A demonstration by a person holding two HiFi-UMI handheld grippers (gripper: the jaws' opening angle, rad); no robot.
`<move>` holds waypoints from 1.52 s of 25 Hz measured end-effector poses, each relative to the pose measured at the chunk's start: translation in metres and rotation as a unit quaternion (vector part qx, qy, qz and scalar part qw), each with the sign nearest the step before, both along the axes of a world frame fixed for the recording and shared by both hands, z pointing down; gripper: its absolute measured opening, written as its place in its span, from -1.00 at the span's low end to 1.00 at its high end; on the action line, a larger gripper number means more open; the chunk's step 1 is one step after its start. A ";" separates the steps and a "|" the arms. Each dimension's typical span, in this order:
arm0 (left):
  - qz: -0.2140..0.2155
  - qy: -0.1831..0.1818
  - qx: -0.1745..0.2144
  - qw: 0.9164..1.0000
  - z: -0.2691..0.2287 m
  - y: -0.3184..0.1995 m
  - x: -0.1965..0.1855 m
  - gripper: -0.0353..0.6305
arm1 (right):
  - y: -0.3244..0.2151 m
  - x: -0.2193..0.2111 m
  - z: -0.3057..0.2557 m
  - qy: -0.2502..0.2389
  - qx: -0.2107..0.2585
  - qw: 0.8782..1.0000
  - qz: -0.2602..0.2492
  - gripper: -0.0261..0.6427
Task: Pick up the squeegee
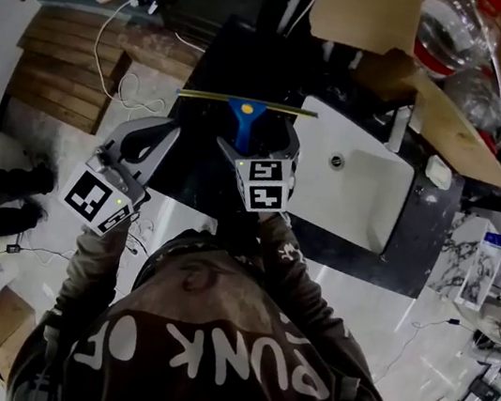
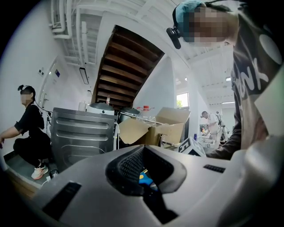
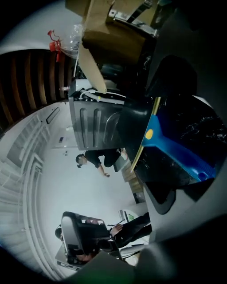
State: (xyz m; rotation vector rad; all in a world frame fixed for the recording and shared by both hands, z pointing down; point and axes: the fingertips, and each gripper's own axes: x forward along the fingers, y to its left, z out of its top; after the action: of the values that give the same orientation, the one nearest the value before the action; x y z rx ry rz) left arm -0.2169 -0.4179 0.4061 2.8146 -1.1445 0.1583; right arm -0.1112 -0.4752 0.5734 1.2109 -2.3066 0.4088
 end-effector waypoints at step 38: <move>-0.006 -0.006 0.006 1.000 -0.007 0.005 0.005 -0.88 | 0.000 0.003 0.065 0.022 -0.113 0.993 0.011 -0.50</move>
State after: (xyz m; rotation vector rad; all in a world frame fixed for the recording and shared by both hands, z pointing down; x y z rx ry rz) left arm -0.2119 -0.4125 0.3992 2.8200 -1.1679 0.1679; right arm -0.1084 -0.4752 0.6386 1.1222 -2.1441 0.6270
